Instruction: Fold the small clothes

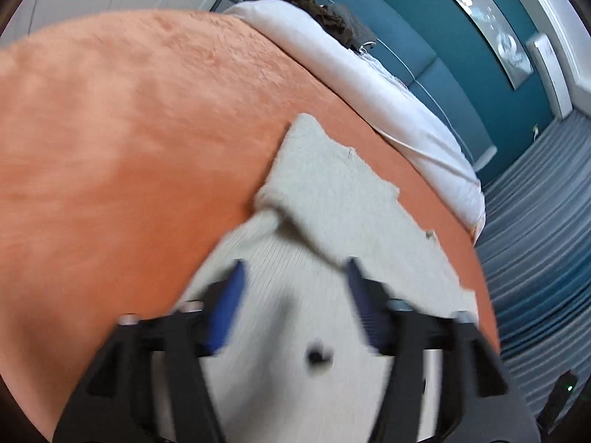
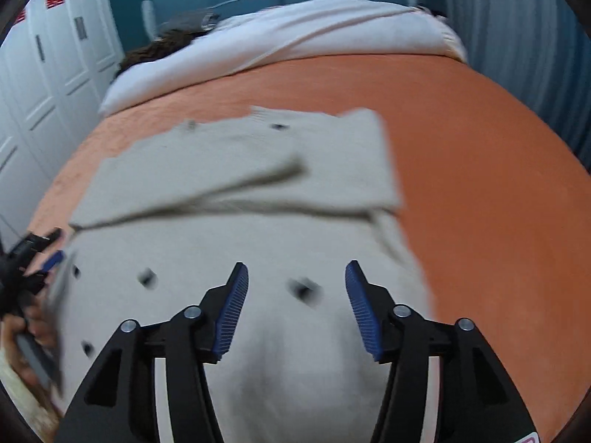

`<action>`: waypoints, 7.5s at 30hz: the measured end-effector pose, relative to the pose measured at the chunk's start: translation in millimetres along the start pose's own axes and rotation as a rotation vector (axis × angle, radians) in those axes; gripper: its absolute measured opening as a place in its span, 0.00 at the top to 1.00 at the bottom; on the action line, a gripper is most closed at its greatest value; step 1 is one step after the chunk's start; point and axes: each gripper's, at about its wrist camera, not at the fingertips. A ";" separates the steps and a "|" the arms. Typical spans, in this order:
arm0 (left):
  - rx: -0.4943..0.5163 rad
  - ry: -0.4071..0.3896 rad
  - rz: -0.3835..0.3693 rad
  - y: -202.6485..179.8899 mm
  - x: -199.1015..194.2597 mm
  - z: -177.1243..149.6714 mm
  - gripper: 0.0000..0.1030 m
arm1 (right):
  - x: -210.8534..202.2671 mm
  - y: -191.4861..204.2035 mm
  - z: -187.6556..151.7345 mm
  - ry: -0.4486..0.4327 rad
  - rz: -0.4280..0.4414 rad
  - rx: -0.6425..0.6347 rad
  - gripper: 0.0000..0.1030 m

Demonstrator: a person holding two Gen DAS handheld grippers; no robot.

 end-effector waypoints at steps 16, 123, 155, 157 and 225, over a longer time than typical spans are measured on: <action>-0.091 0.217 0.071 31.3 -110.7 -113.3 0.14 | -26.0 -34.1 -140.0 0.180 0.214 0.293 0.21; 0.385 0.224 -0.010 -103.6 -123.5 -101.1 0.80 | -53.4 90.1 -93.3 0.094 0.382 -0.028 0.81; 0.317 0.354 0.190 -19.0 -7.7 -16.5 0.54 | 31.0 -59.0 -14.9 0.080 0.026 0.124 0.51; 0.307 0.380 0.133 -21.4 -6.2 -20.9 0.89 | 29.6 -54.1 -16.6 0.071 0.037 0.103 0.86; -0.225 0.220 -0.020 47.9 -180.6 -105.2 0.86 | -107.8 -88.7 -136.7 0.003 0.242 0.510 0.85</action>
Point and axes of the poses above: each gripper's, at about its wrist camera, not at the fingertips, and x roughly the way its jaws point, y to its left, z to its top, and after that the axes turned 1 degree about -z, right-handed
